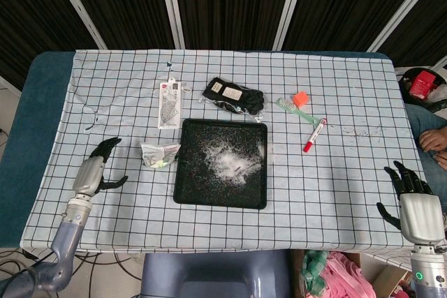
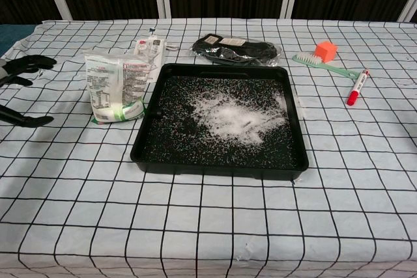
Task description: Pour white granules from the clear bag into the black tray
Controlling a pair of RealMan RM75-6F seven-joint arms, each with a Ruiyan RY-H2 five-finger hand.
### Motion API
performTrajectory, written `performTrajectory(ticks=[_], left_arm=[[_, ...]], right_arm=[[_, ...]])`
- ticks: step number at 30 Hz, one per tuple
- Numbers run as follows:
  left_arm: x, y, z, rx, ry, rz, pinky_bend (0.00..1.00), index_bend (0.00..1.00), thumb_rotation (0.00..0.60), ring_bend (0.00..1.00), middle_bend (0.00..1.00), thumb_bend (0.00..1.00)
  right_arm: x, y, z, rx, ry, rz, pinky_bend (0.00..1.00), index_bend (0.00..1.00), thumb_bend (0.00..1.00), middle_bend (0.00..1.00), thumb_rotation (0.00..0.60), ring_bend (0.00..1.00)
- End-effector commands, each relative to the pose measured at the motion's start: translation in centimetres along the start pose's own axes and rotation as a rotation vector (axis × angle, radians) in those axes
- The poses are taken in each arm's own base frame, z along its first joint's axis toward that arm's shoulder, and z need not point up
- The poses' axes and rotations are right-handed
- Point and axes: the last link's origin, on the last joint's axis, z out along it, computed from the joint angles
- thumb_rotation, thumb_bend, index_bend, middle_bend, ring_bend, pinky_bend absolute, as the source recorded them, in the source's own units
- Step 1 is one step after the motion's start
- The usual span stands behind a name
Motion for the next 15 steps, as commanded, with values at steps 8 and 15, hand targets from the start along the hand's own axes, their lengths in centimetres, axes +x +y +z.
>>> performTrajectory(ticks=[8,15], left_arm=[[-3.1,2.4,4.0,-0.006,-0.072,-0.102,0.12,0.1,0.6,0.0,0.09,0.25],[-4.7,4.3,5.5,-0.045,-0.11,-0.128,0.12,0.1,0.6,0.0,0.1,0.25]], right_arm=[[-0.2,0.1,0.1,-0.007,0.006,-0.017,0.33,0.19,0.17,0.11,0.6,0.17],[-0.1,0.3,0.2,-0.012,0.011,-0.01,0.33,0.19,0.17,0.11,0.6,0.17]])
